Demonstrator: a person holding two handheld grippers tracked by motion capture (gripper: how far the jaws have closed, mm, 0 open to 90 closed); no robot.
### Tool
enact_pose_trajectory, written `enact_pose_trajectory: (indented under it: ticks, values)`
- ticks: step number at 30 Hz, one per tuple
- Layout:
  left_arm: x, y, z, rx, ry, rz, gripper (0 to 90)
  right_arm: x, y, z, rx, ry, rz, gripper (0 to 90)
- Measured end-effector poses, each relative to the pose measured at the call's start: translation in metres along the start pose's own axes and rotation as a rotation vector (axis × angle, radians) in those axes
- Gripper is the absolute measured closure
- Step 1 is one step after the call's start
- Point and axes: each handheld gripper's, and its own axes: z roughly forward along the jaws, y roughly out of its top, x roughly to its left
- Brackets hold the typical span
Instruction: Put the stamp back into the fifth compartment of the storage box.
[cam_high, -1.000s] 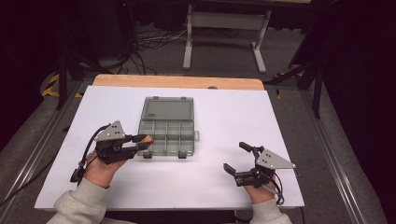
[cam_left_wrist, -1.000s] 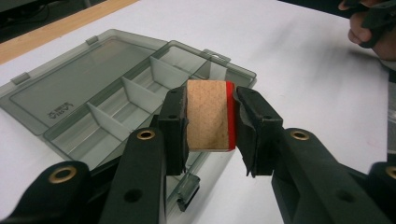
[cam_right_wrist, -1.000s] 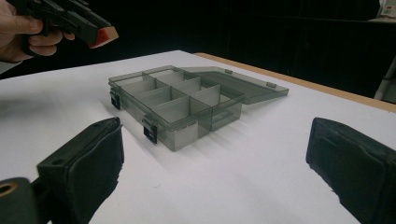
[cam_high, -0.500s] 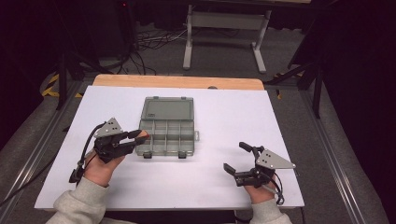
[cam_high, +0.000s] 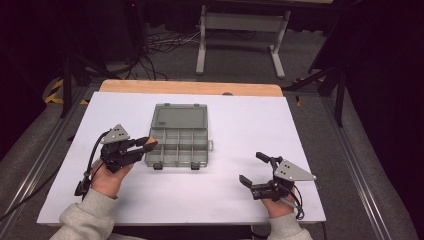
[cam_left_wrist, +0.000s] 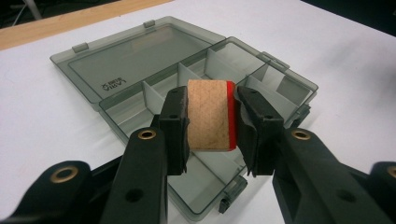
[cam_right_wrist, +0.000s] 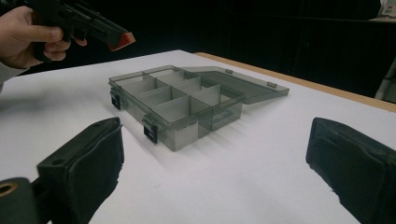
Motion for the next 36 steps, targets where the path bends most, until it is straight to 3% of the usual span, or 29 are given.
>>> enact_pose_trajectory:
  ticks: [9,36]
  values:
    - [0.004,-0.001,0.004,-0.001,0.008,-0.017,65.7,0.0,0.0,0.0,0.001,0.0,-0.001,4.9]
    - [0.012,-0.01,0.023,0.107,-0.022,-0.063,65.5,0.0,0.0,0.0,0.002,0.001,0.0,4.9]
